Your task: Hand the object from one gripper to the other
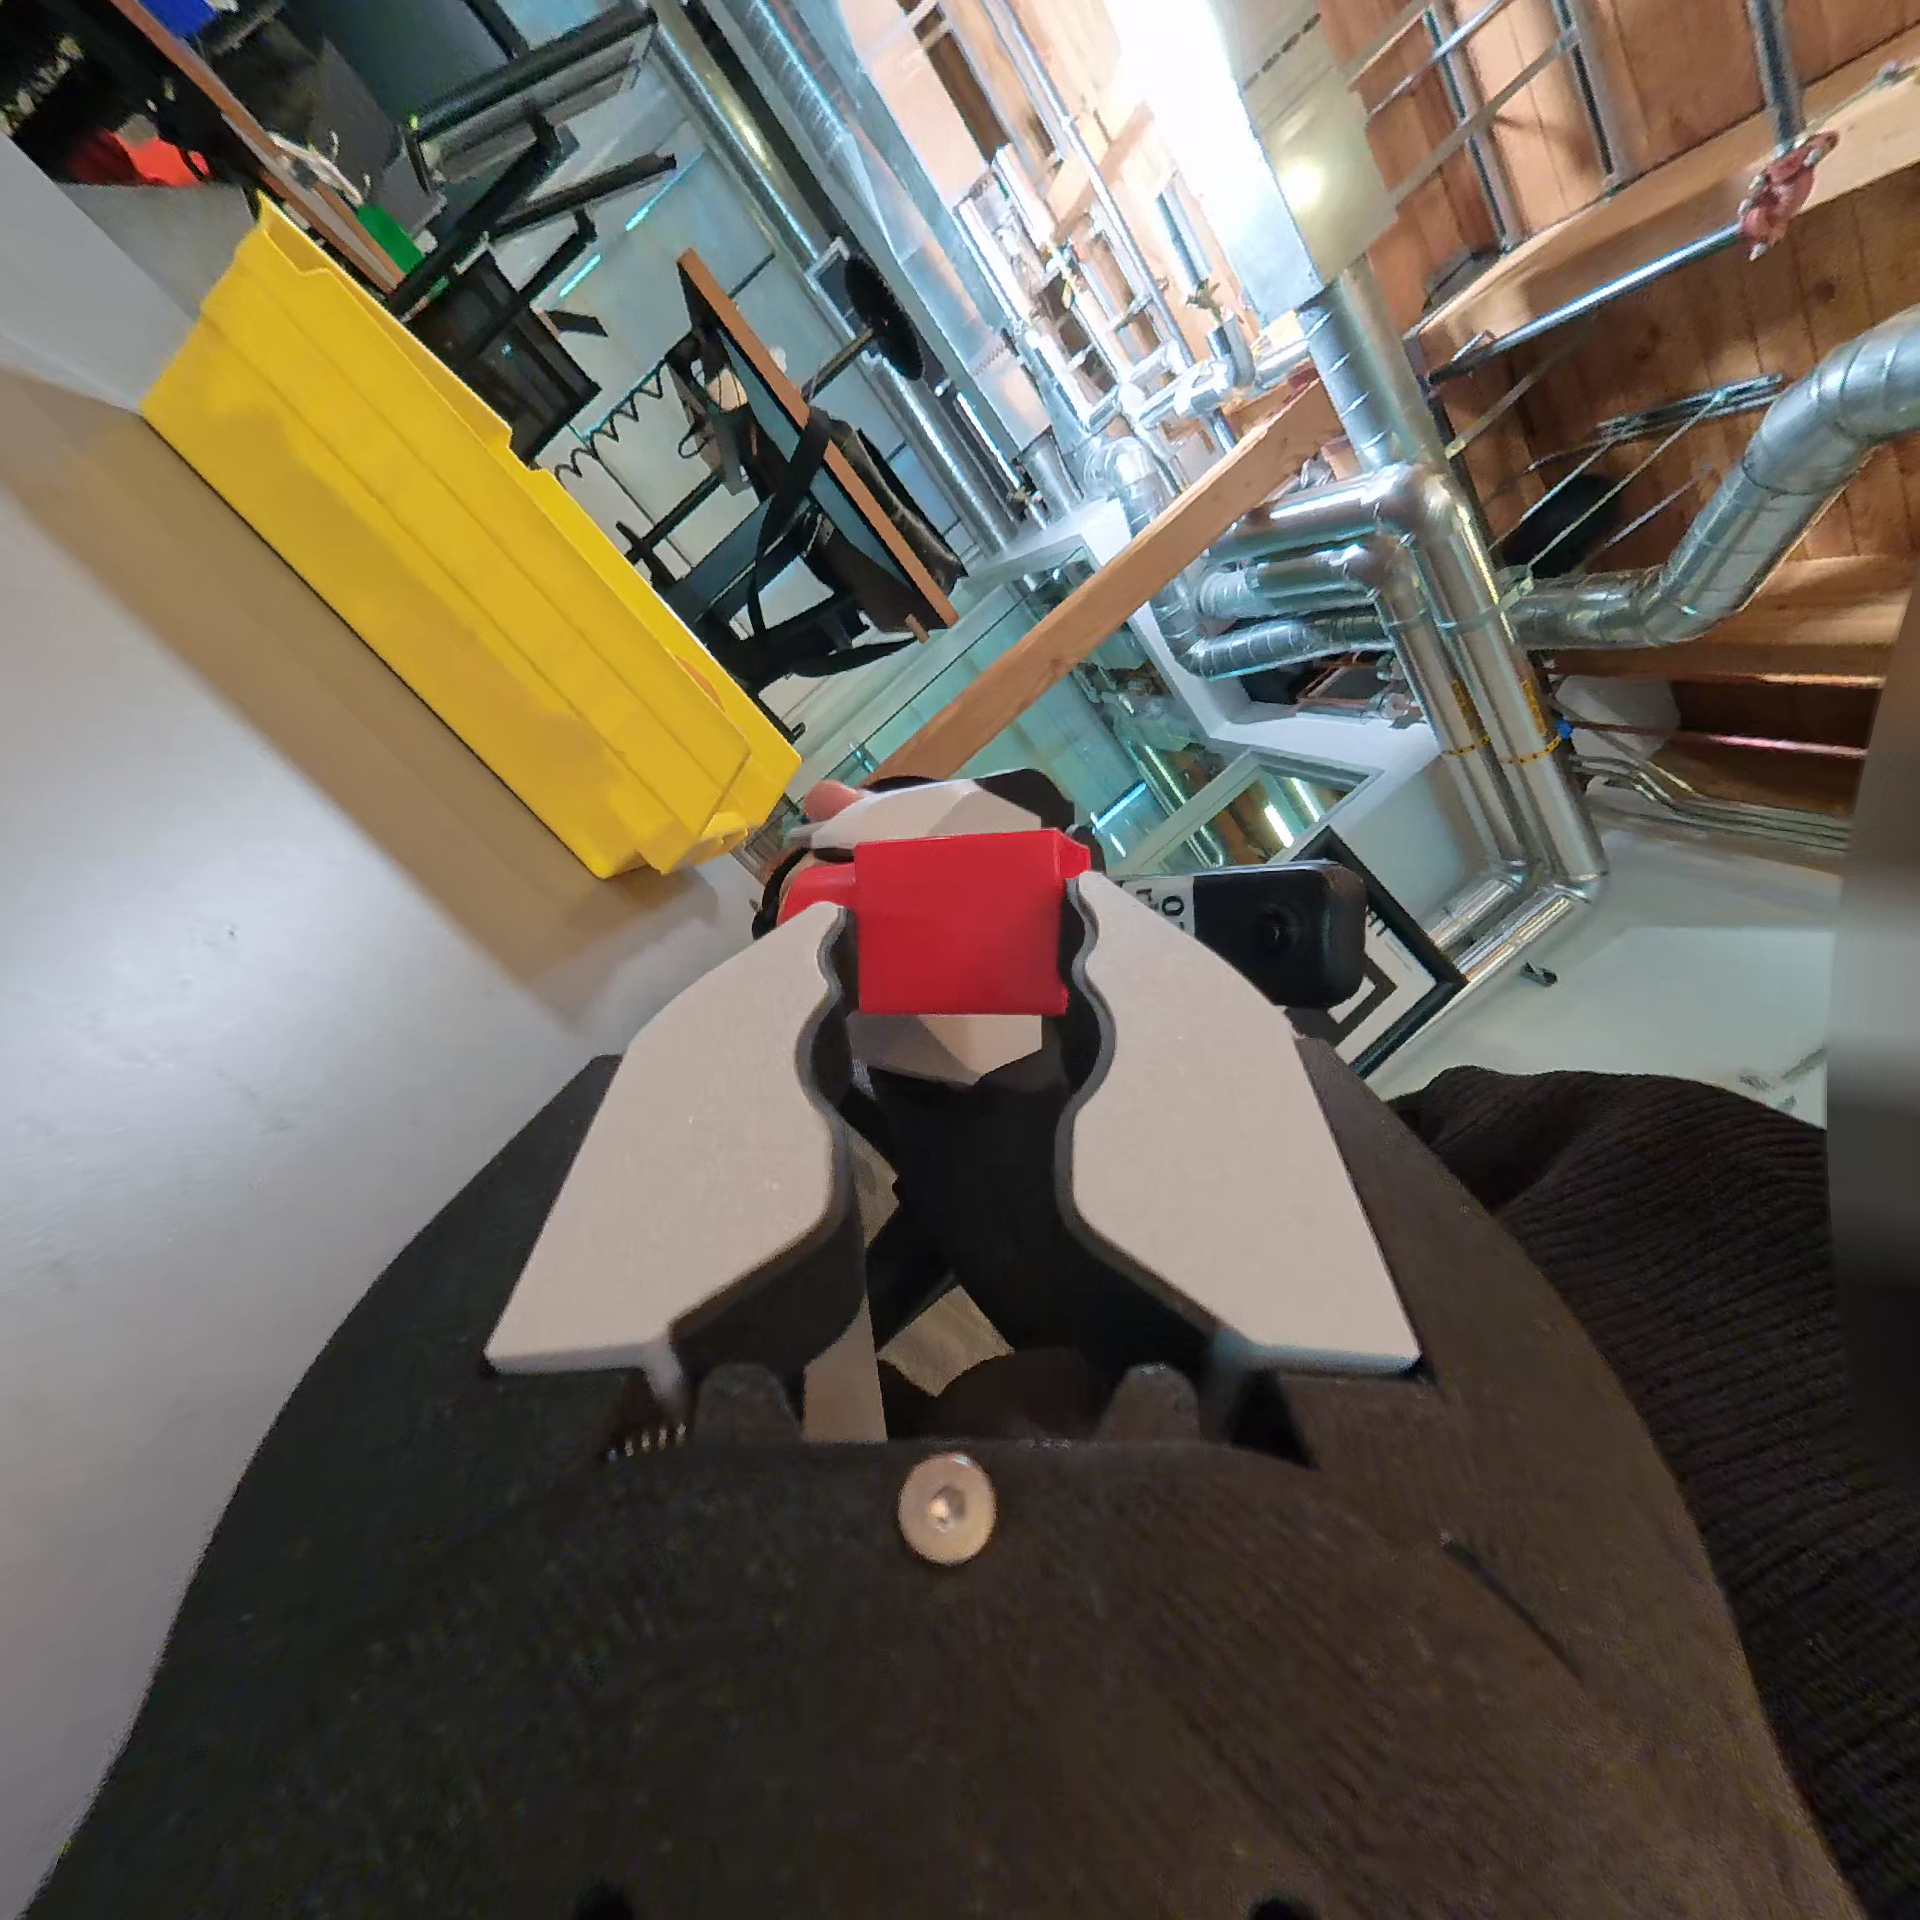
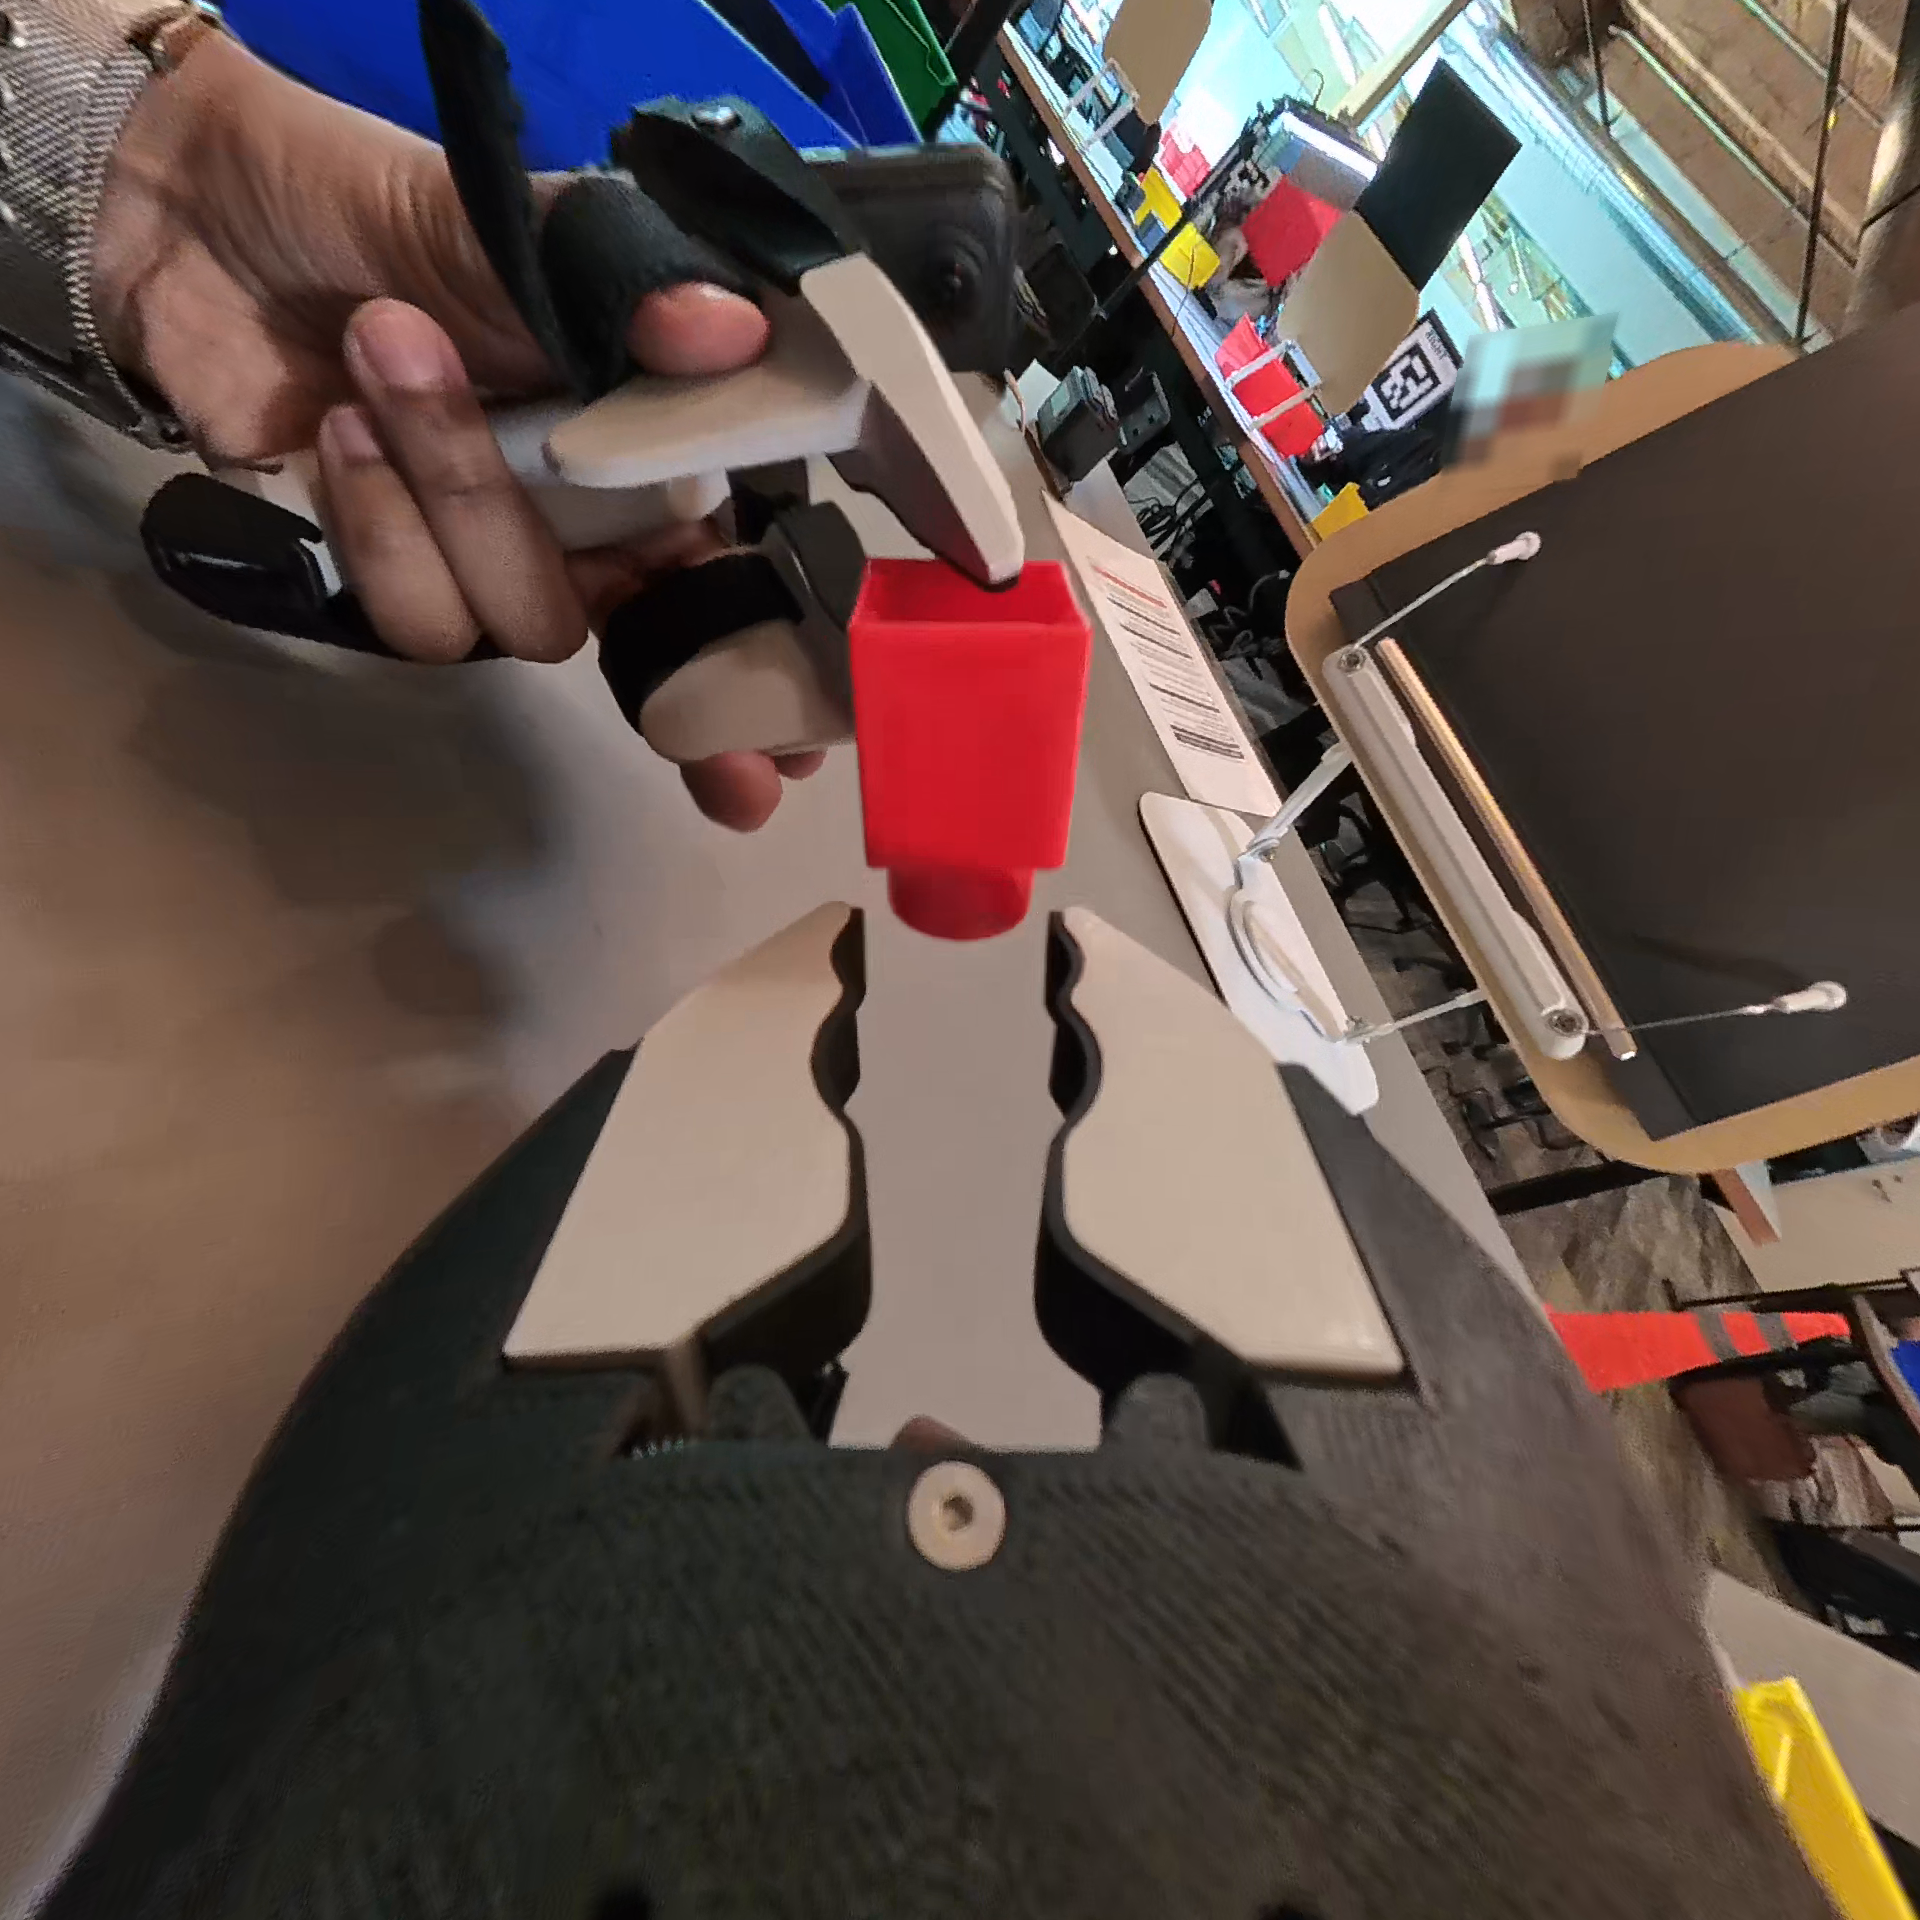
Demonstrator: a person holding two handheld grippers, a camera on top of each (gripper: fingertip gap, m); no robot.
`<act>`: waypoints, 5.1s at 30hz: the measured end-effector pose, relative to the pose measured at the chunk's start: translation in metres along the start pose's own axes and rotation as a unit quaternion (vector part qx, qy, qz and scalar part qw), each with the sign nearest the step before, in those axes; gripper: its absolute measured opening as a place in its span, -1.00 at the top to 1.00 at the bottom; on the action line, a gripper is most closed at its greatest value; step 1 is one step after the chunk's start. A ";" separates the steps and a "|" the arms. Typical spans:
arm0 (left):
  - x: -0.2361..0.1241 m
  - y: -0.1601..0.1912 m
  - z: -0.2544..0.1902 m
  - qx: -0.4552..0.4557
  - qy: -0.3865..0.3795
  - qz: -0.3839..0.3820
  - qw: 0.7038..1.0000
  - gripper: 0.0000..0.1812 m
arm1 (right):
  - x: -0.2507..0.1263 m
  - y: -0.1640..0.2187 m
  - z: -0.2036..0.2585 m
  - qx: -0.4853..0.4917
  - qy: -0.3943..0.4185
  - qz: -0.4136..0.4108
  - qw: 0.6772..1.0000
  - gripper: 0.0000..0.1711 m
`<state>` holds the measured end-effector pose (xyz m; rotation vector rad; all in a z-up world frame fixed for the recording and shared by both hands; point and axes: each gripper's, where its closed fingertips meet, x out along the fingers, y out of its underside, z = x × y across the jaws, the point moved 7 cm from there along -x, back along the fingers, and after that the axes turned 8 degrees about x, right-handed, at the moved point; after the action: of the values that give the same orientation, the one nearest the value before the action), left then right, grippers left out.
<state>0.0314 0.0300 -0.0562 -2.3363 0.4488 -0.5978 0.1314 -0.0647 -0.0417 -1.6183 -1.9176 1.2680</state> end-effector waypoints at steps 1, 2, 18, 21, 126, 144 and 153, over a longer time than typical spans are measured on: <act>-0.001 -0.002 0.000 0.000 -0.002 -0.009 1.000 0.57 | 0.000 0.001 -0.001 0.009 0.002 0.003 1.000 0.57; -0.003 -0.003 0.000 0.002 -0.006 -0.017 1.000 0.57 | 0.001 0.002 -0.003 0.023 0.003 0.004 1.000 0.53; -0.017 -0.027 -0.031 0.325 -0.132 -0.099 0.931 0.57 | 0.000 -0.004 -0.022 0.678 -0.203 -0.177 0.684 0.30; -0.010 -0.021 -0.037 0.369 -0.128 -0.078 0.917 0.58 | 0.008 -0.002 -0.013 0.750 -0.288 -0.182 0.567 0.19; 0.020 0.017 -0.006 0.338 -0.317 0.041 0.885 0.40 | -0.117 0.021 -0.110 0.509 -0.041 -0.244 0.824 0.68; 0.005 0.007 0.006 0.279 -0.325 0.010 0.904 0.44 | -0.207 0.152 -0.142 0.433 0.391 0.186 0.791 0.68; 0.004 0.005 0.007 0.284 -0.329 0.011 0.901 0.45 | -0.212 0.162 -0.144 0.433 0.373 0.135 0.810 0.68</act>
<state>0.0375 0.0280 -0.0631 -1.8078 -0.0261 0.0984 0.3999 -0.2046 -0.0295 -1.5143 -0.5030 1.0834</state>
